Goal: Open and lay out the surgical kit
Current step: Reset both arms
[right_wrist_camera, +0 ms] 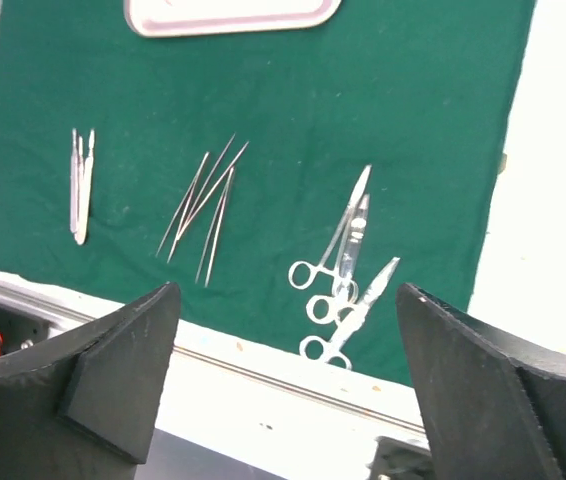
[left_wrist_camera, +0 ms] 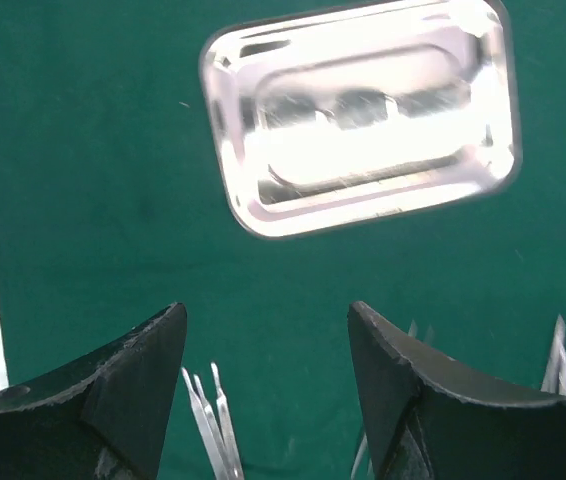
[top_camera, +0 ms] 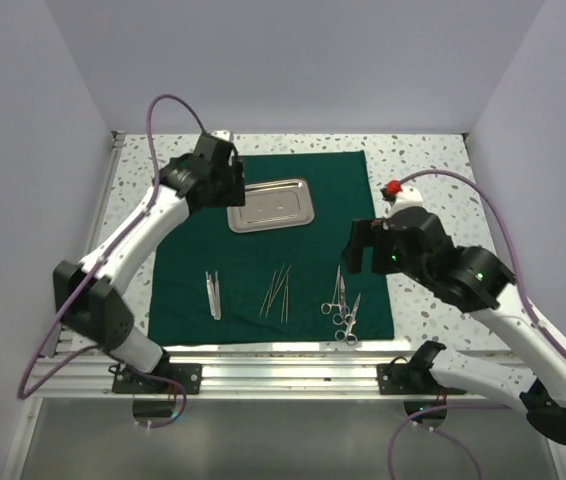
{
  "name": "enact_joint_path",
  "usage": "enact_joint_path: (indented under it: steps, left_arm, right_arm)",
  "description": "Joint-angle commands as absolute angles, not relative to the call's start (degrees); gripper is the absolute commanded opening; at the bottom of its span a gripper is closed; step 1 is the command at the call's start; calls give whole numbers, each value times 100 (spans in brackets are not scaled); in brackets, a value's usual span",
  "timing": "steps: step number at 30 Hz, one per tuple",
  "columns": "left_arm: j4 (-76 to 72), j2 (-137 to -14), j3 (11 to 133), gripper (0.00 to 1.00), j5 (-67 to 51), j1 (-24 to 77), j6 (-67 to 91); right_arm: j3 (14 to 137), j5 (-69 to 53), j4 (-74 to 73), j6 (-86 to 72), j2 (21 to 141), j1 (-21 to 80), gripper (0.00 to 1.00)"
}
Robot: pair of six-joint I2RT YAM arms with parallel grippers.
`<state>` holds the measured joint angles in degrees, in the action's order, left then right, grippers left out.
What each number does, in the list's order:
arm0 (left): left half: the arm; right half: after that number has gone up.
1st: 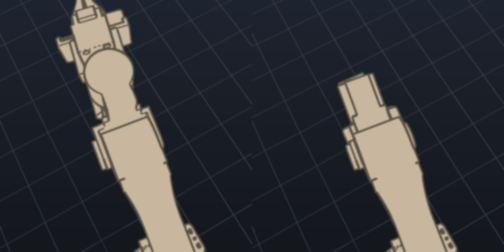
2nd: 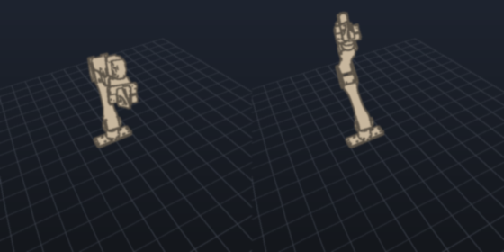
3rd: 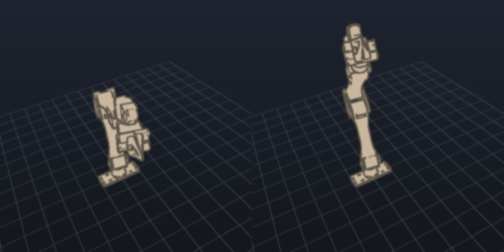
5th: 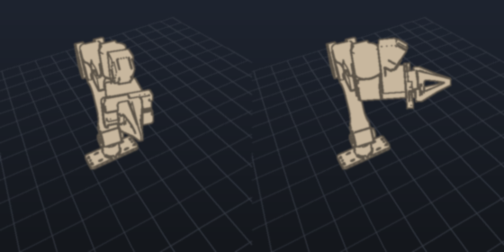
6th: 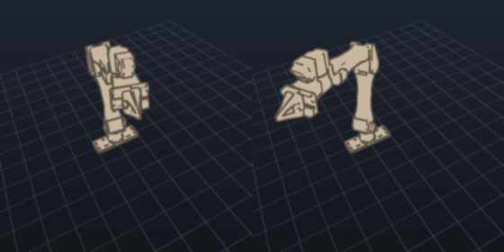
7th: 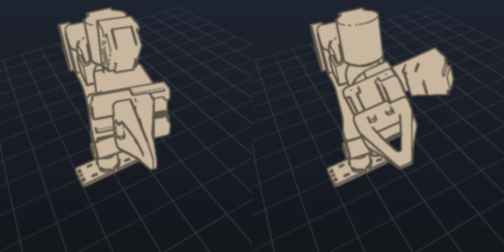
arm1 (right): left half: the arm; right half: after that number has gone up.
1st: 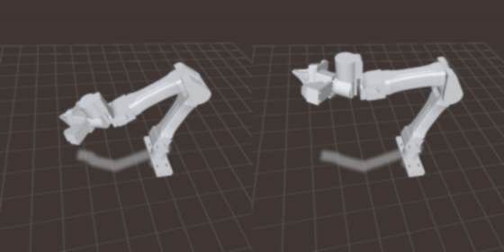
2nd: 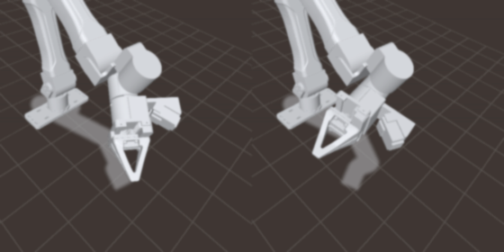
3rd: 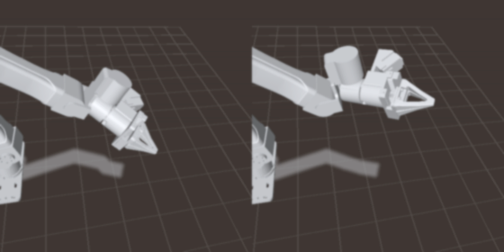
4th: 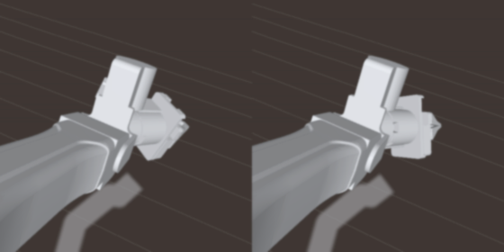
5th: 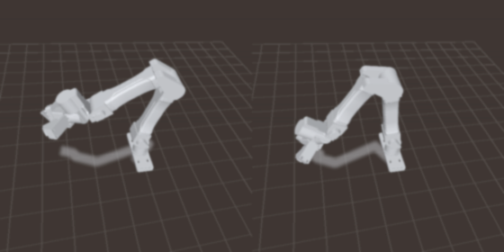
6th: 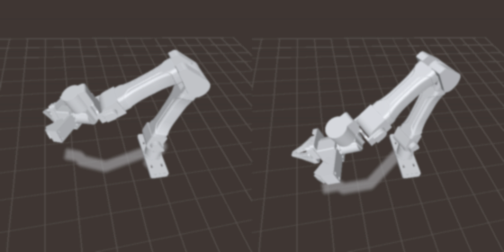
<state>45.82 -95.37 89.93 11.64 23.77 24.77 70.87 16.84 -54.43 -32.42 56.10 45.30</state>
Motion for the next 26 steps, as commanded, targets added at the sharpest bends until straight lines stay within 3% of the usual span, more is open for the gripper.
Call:
enact_joint_path:
  steps: [1, 5, 10, 16, 26]
  left_arm:
    - [3956, -8022, 7975, 70, 1283, 2960, 2645]
    - [3674, -6665, 6403, 69, 1476, 3181, 3136]
    - [3480, -5224, 5477, 70, 1538, 3208, 3094]
    - [3831, -5062, 5633, 70, 1898, 3208, 2751]
    - [3885, -5633, 6450, 74, 1511, 3208, 2382]
  right_arm:
    - [7111, 1994, -5985, -2821, 4846, 4535, 98]
    - [6724, 2039, -5740, -2752, 3853, 4535, 98]
    - [6644, 1829, -5844, -2768, 3349, 4544, 98]
    - [6583, 1784, -5959, -2856, 3068, 4535, 98]
    - [6451, 1687, -6187, -2856, 2944, 4535, 98]
